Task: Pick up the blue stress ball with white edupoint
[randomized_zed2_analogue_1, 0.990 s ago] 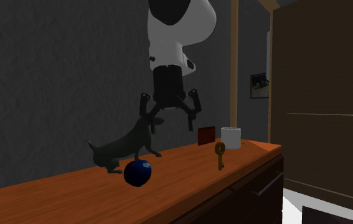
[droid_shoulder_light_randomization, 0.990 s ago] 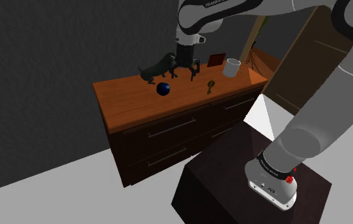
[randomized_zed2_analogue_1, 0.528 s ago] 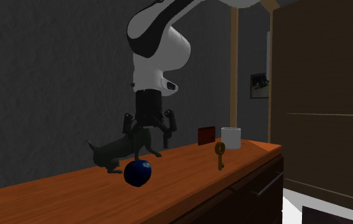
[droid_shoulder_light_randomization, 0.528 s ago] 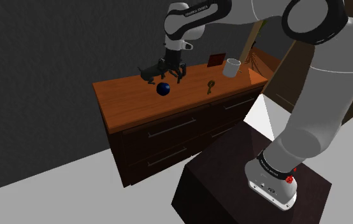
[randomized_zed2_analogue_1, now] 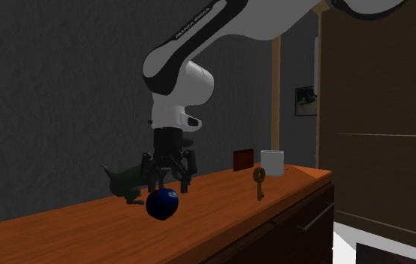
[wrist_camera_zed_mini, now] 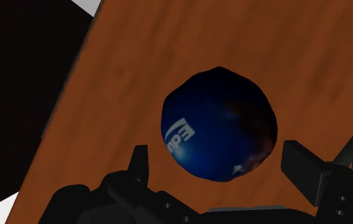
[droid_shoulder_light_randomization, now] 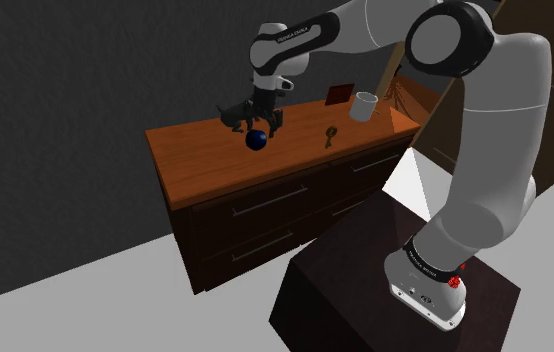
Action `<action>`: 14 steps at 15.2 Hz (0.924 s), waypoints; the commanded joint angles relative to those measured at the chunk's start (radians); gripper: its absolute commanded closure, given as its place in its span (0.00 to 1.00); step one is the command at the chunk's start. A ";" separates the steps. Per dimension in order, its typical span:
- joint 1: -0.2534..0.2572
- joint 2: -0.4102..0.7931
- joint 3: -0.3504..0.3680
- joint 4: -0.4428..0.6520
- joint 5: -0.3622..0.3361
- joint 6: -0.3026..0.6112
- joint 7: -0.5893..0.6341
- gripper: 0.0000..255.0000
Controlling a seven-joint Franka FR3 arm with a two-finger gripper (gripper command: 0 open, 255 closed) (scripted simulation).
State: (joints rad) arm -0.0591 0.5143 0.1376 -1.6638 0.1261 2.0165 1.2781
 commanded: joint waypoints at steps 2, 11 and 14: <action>0.001 0.023 -0.001 -0.008 0.000 0.031 -0.004 0.00; 0.002 0.027 -0.001 -0.009 -0.001 0.037 -0.003 1.00; 0.001 0.027 -0.001 -0.010 -0.001 0.037 -0.004 1.00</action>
State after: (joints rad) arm -0.0586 0.5398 0.1354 -1.6723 0.1250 2.0523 1.2742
